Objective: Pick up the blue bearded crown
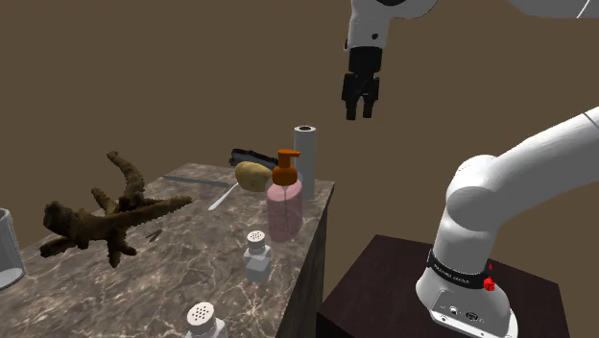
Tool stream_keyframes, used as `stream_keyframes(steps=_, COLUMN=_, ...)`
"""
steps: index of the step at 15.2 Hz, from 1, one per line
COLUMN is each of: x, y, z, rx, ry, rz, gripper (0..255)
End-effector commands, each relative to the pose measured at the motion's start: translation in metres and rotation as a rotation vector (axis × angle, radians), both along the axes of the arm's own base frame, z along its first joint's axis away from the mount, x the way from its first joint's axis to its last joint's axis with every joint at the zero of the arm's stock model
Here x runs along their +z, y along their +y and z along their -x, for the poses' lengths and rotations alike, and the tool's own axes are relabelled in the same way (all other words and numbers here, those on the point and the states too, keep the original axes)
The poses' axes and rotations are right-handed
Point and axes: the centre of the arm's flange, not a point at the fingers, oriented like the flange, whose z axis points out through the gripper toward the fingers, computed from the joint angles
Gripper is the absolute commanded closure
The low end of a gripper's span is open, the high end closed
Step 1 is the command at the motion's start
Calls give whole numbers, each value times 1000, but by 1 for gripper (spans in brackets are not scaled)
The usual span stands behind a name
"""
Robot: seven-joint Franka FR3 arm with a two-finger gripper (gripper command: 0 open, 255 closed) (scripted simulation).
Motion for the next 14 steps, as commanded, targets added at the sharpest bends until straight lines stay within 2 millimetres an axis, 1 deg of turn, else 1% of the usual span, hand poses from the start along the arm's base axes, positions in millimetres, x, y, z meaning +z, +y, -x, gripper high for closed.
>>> stream_keyframes(steps=1, x=0, y=0, z=0, rx=0, ry=0, rz=0, gripper=0)
stream_keyframes(steps=8, x=-14, y=68, z=-77, rx=50, ry=-43, rz=206, gripper=0)
stream_keyframes(steps=14, x=-34, y=126, z=-141, rx=93, ry=-80, rz=383, gripper=0)
